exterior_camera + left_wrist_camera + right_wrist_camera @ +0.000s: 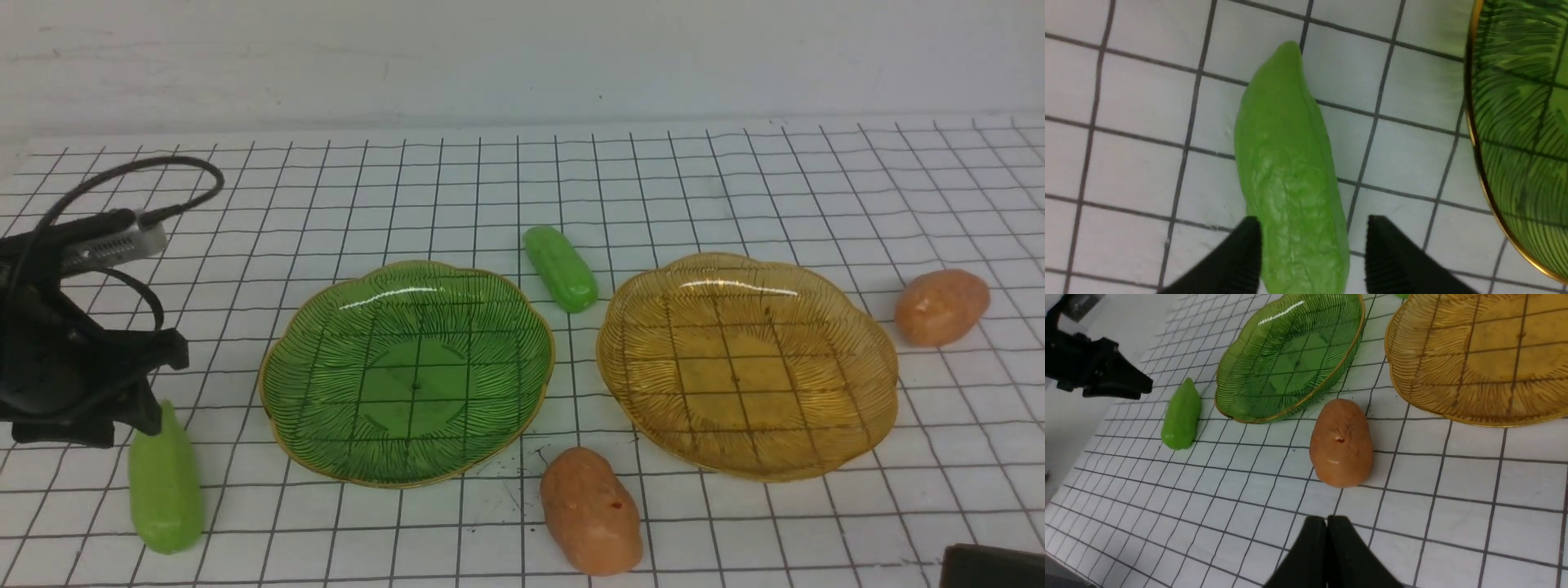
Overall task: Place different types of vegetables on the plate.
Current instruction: 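Put the green cucumber next to the left plate into that plate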
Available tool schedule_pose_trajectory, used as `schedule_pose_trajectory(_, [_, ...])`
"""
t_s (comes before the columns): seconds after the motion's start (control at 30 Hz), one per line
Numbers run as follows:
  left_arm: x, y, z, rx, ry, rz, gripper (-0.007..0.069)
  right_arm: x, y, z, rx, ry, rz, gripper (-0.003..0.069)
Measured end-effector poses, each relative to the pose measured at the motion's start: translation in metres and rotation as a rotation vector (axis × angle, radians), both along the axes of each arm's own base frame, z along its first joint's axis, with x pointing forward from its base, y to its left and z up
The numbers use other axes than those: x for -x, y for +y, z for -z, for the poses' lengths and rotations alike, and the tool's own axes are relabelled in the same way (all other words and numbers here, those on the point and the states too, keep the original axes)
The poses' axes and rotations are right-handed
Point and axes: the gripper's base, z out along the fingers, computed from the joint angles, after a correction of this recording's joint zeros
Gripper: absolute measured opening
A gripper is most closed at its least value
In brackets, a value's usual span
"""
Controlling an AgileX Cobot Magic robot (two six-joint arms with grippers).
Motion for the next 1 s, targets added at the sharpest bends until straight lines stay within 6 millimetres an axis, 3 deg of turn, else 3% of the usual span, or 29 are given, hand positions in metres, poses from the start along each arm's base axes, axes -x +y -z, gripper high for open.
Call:
schedule_pose_trajectory(0.1, [-0.007, 0.001, 0.018, 0.004, 0.043, 0.001, 0.0527, 0.000, 0.000, 0.000, 0.003, 0.000, -0.004, -0.0015])
schedule_pose_trajectory(0.23, [-0.016, 0.003, 0.040, 0.007, 0.082, -0.003, 0.0629, 0.000, 0.000, 0.000, 0.004, -0.004, 0.000, -0.0015])
schedule_pose_trajectory(0.33, [-0.019, 0.003, 0.050, 0.011, 0.105, -0.010, 0.0583, -0.001, -0.001, -0.001, 0.002, -0.015, 0.011, -0.0015])
schedule_pose_trajectory(0.4, [-0.021, 0.003, 0.054, 0.016, 0.117, -0.025, 0.0494, -0.002, -0.001, -0.001, 0.001, -0.022, 0.019, -0.0015])
schedule_pose_trajectory(0.47, [-0.022, 0.003, 0.057, 0.020, 0.129, -0.035, 0.0342, -0.003, -0.002, -0.002, -0.006, -0.019, 0.031, -0.0015])
schedule_pose_trajectory(0.63, [-0.026, 0.004, 0.051, 0.022, 0.136, -0.030, 0.0370, -0.014, -0.002, -0.003, -0.004, 0.057, 0.037, -0.0015])
schedule_pose_trajectory(0.8, [-0.033, -0.005, 0.002, 0.057, 0.056, 0.015, 0.0369, -0.045, -0.001, -0.018, 0.049, 0.187, -0.021, -0.0014])
schedule_pose_trajectory(0.9, [-0.037, -0.033, -0.048, 0.099, -0.114, 0.141, 0.0369, -0.073, 0.005, -0.030, 0.053, 0.280, -0.114, -0.0011])
schedule_pose_trajectory(1.0, [-0.037, -0.065, -0.072, 0.139, -0.205, 0.276, 0.0369, -0.099, 0.022, -0.031, 0.072, 0.323, -0.215, -0.0011])
